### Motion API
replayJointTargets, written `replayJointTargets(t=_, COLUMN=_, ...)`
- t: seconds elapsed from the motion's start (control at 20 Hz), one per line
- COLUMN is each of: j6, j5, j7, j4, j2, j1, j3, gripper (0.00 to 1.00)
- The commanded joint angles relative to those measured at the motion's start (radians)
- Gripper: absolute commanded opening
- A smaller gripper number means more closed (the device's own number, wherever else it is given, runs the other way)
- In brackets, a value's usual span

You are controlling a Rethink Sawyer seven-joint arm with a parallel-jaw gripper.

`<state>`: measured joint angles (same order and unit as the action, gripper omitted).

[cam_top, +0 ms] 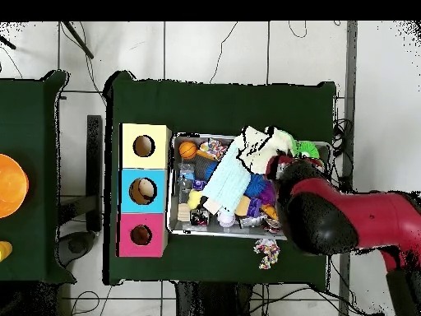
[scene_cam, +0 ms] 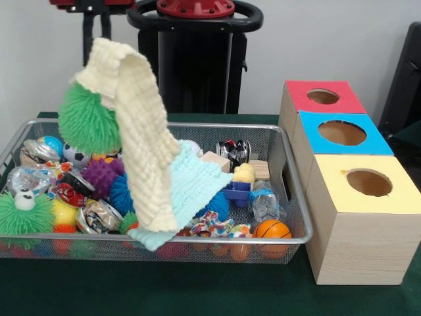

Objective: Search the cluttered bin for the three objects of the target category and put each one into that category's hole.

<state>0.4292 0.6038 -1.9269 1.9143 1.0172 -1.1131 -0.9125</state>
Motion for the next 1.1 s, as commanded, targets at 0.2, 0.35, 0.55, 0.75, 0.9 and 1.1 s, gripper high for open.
replayJointTargets(t=0.2, j6=0.162, j5=-0.018, j7=0.206, j4=0.047, j2=-0.124, j1=-0.009, j3=-0.056, gripper=0.00)
replayJointTargets(t=0.35, j6=0.183, j5=-0.024, j7=0.183, j4=0.051, j2=-0.116, j1=0.000, j3=-0.043, gripper=0.00)
replayJointTargets(t=0.55, j6=0.212, j5=-0.023, j7=0.180, j4=0.043, j2=-0.123, j1=0.001, j3=-0.039, gripper=1.00)
replayJointTargets(t=0.75, j6=0.192, j5=-0.016, j7=0.158, j4=0.061, j2=-0.118, j1=0.004, j3=-0.036, gripper=1.00)
replayJointTargets(t=0.9, j6=0.190, j5=-0.013, j7=0.162, j4=0.069, j2=-0.109, j1=0.006, j3=-0.042, gripper=1.00)
replayJointTargets(t=1.1, j6=0.200, j5=-0.017, j7=0.156, j4=0.066, j2=-0.094, j1=0.015, j3=-0.040, gripper=1.00)
